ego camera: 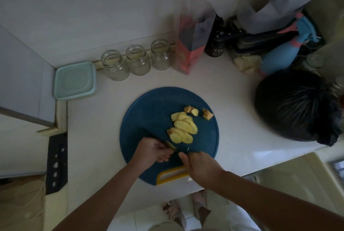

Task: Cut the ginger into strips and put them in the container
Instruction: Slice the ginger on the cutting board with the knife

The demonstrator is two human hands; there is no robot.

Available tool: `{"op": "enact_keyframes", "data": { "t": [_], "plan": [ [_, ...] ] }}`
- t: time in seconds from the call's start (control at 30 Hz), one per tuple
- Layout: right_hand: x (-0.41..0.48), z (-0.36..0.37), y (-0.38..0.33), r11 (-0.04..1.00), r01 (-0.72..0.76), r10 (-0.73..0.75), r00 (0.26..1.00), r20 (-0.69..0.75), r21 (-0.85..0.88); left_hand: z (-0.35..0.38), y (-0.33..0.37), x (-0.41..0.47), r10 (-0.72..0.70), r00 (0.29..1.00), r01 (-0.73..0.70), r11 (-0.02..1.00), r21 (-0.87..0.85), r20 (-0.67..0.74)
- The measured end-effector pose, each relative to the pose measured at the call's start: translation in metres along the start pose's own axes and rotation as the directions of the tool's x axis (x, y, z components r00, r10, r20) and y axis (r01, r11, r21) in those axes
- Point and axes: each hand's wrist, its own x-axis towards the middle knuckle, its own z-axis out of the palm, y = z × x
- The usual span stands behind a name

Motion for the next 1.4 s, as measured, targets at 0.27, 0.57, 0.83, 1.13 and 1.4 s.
{"op": "enact_keyframes", "data": {
  "t": [0.27,0.57,0.83,1.13,1.4],
  "plan": [
    [-0.002,-0.005,0.007,0.918,-0.112,0.118,0.993,0.007,0.381,0.007,-0.003,-0.011,0.037,0.996,-0.040,0.999,-0.036,-0.078],
    [-0.025,-0.002,0.023,0.983,0.120,-0.101,0.986,-0.136,0.141,0.007,0.000,-0.010,0.017,0.996,-0.017,1.000,0.004,-0.083],
    [-0.030,-0.009,0.021,0.986,0.164,-0.161,0.979,-0.125,0.021,0.010,0.001,-0.013,0.008,0.995,-0.012,0.999,-0.037,-0.103],
    [-0.031,-0.009,0.022,0.979,0.178,-0.188,0.975,-0.118,-0.095,0.014,-0.005,-0.018,0.088,0.981,-0.087,0.996,0.017,-0.172],
    [-0.028,0.001,0.023,0.981,0.163,-0.174,0.980,-0.100,-0.109,0.015,-0.004,-0.020,0.101,0.980,-0.099,0.995,0.016,-0.173]
  ]
}}
